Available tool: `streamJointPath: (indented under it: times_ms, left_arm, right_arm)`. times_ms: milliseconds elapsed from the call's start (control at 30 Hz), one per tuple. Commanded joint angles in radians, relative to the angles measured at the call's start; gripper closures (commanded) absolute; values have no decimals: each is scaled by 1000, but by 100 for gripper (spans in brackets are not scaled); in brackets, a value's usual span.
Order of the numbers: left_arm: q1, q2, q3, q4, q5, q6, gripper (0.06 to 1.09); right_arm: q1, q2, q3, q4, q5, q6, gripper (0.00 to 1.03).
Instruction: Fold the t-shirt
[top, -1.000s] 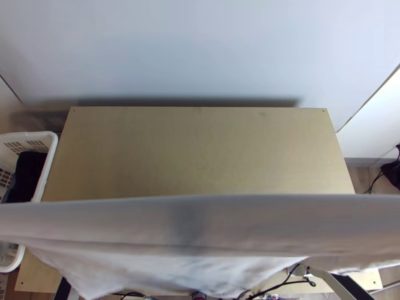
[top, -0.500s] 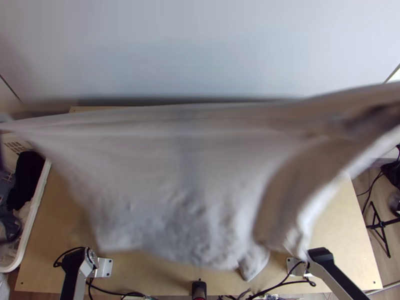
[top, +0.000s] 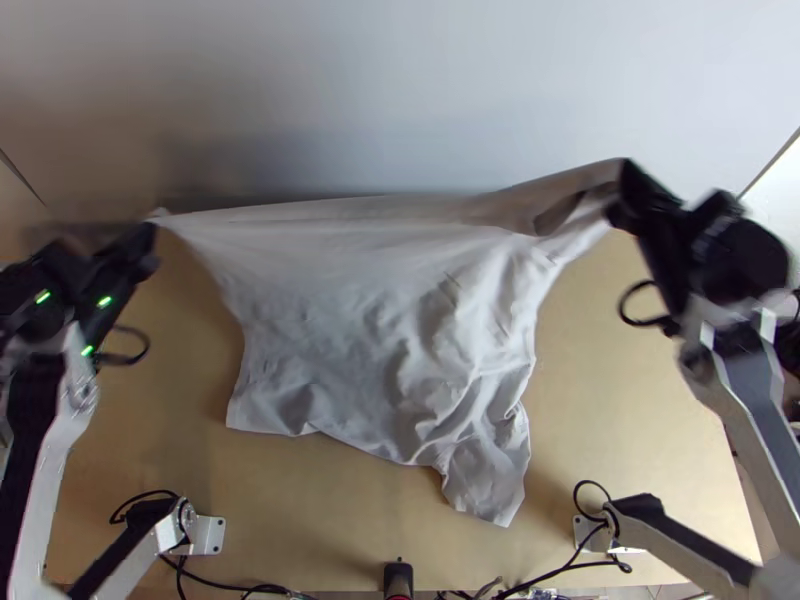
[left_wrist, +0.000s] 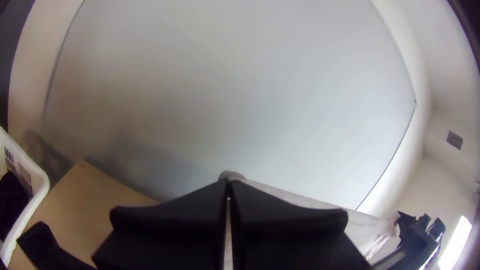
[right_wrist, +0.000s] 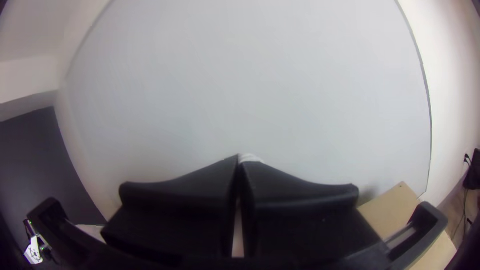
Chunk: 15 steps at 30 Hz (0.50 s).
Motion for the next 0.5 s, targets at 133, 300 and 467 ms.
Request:
streamJointPath:
  times_ms: [133,300,467]
  left_arm:
    - [-106,488,21,273,-110,36,105]
    - [-106,702,171,290,-153,33,105]
    - [-104,888,334,293,-216,33,105]
  right_arm:
    - [6,456,67,233,28,-38,100]
    - [1,654,245,238,43,-41,100]
    - [-29,811,409,230,66,-48,100]
